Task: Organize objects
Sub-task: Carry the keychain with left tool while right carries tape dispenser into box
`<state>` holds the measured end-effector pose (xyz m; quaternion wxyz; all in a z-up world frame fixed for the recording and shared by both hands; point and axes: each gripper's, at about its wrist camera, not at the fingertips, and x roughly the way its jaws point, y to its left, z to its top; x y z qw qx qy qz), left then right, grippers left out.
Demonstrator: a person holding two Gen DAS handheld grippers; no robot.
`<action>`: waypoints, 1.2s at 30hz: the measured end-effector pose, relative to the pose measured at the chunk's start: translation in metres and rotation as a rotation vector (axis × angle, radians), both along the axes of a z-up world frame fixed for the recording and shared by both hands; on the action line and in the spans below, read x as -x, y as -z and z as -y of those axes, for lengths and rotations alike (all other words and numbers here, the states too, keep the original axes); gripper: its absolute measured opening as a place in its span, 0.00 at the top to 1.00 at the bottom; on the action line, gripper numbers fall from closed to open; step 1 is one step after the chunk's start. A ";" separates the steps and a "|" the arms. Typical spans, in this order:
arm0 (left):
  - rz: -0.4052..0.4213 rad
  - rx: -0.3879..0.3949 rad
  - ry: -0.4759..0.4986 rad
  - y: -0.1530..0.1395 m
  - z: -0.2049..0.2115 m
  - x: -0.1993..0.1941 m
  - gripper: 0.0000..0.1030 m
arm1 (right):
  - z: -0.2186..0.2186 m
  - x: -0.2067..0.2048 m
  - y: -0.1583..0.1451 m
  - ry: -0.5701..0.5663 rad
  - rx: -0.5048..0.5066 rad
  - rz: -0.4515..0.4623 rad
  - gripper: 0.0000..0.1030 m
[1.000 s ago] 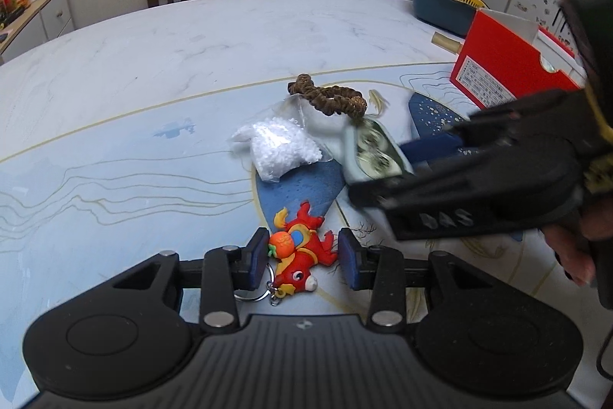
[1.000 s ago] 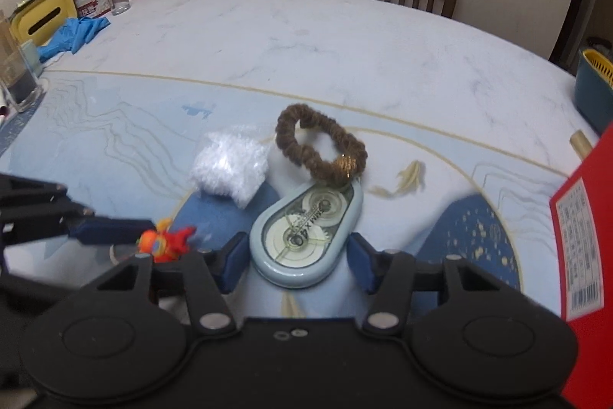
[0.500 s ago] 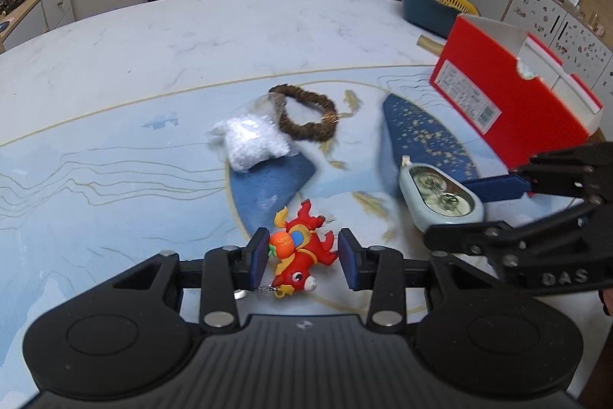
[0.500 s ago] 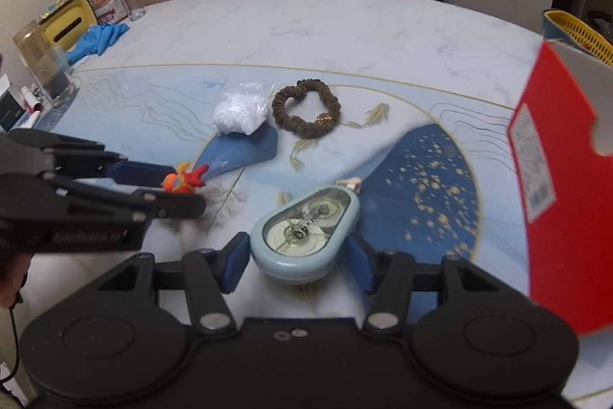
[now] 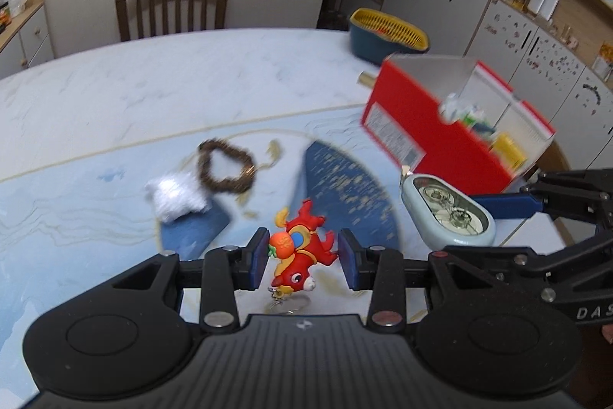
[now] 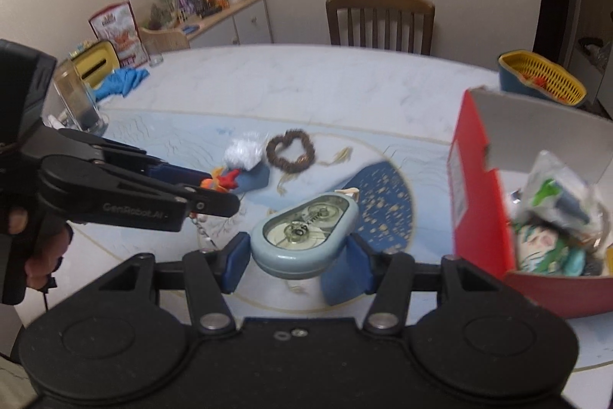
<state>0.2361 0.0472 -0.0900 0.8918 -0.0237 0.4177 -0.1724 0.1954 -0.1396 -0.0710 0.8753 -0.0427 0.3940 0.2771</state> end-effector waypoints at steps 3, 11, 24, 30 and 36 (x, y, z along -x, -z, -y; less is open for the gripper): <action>0.012 0.019 0.012 -0.014 0.015 -0.004 0.63 | 0.014 0.002 -0.015 0.002 -0.011 0.027 0.48; 0.039 0.048 0.063 -0.041 0.066 -0.019 0.63 | 0.064 0.000 -0.037 0.046 -0.015 0.079 0.48; 0.043 0.073 0.104 -0.054 0.162 -0.053 0.63 | 0.155 -0.025 -0.035 0.147 -0.003 0.113 0.48; 0.037 0.051 0.128 -0.052 0.204 -0.067 0.63 | 0.195 -0.042 -0.029 0.191 0.011 0.116 0.48; -0.004 0.026 0.150 -0.040 0.242 -0.084 0.63 | 0.232 -0.066 -0.017 0.223 0.033 0.102 0.48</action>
